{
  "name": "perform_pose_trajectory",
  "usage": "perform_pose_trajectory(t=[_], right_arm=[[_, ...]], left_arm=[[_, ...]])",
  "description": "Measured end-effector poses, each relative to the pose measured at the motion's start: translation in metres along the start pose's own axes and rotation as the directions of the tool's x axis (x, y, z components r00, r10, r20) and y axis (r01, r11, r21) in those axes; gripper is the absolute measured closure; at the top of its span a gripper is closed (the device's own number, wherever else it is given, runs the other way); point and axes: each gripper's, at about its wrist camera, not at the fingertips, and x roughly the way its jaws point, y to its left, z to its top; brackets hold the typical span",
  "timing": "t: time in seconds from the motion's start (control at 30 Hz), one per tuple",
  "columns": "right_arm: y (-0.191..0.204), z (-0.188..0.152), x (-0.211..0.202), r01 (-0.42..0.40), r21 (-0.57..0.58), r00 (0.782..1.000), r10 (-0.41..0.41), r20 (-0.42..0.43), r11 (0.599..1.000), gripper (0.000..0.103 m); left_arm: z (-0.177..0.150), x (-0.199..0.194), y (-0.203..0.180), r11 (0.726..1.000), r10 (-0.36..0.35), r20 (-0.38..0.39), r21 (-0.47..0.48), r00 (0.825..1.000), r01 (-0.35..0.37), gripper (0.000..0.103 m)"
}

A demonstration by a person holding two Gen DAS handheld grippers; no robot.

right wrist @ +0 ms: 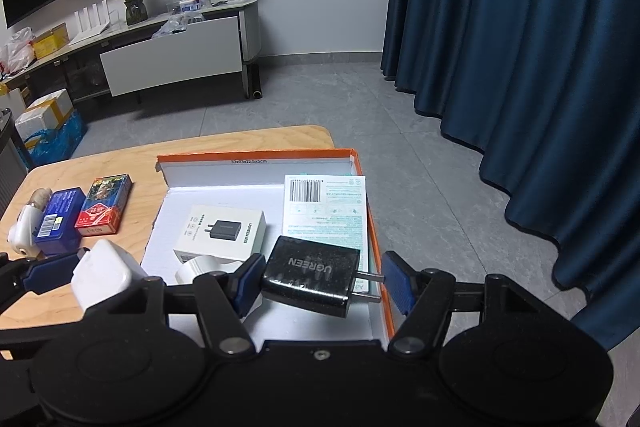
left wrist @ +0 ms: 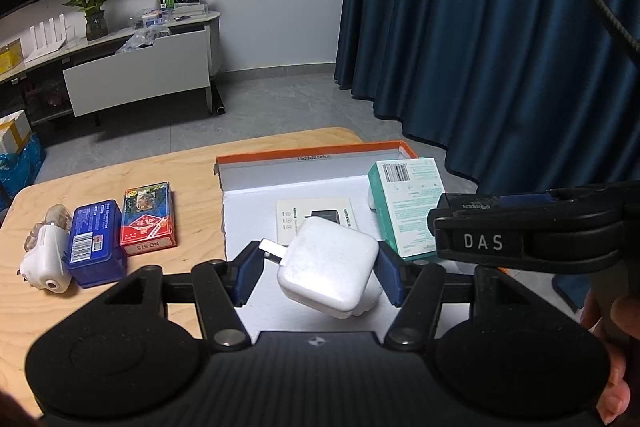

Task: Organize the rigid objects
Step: 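Carry the cube charger and black charger over the white box with both grippers, then lower and release the cube charger with the left gripper while the right releases the black charger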

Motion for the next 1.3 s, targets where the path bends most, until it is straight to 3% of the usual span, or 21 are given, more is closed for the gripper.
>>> perform_pose_trajectory(t=[0.67,1.3], right_arm=[[0.001,0.002,0.002,-0.005,-0.006,1.000,0.005,-0.001,1.000,0.026],[0.003,0.061,0.056,-0.060,-0.017,0.998,0.059,-0.021,0.998,0.026]], left_arm=[[0.003,0.005,0.000,1.000,0.001,-0.003,0.004,1.000,-0.001,0.042],[0.043,0.052,0.015,1.000,0.019,0.011,-0.005,1.000,-0.019,0.042]])
